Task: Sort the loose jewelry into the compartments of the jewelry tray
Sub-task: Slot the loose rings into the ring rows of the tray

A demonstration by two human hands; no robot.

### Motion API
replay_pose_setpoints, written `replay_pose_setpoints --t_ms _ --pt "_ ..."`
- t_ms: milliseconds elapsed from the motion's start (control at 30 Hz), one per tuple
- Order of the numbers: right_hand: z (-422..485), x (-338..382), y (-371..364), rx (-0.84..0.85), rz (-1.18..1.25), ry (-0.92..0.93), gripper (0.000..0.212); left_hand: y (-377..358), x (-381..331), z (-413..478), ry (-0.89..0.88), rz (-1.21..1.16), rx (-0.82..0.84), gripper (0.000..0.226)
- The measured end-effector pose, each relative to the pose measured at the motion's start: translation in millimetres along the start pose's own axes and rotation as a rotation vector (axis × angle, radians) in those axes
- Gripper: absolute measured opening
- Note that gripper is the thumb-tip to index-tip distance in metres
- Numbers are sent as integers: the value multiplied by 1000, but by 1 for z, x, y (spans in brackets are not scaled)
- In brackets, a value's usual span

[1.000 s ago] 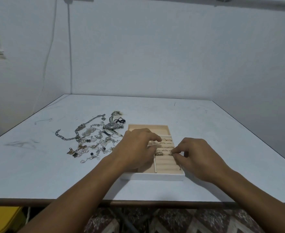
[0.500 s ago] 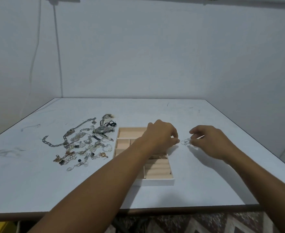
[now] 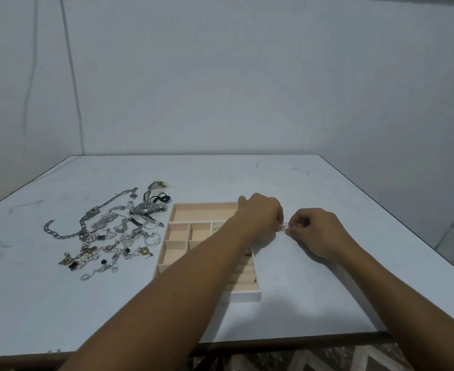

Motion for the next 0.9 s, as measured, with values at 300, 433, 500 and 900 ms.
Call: replay_pose_setpoints --t_ms 300,433,500,900 --pt "-5 -3 13 -30 54 -36 15 -2 6 5 38 -12 31 15" --pt "-9 -3 19 -31 98 -63 14 4 4 2 38 -30 5 14" --pt "-12 -4 21 -36 121 -69 12 6 3 -1 33 -37 -9 10" --pt "-29 5 23 -13 221 -80 13 45 13 -31 7 -195 -124 4"
Point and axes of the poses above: each hand's wrist, its own z-axis towards the middle knuckle, its own y-axis out of the back of the hand, x = y × z, the point moved 8 cm from there along z, towards the middle knuckle, and after that the axes turned 4 degrees about -y, right-handed, at the moved point
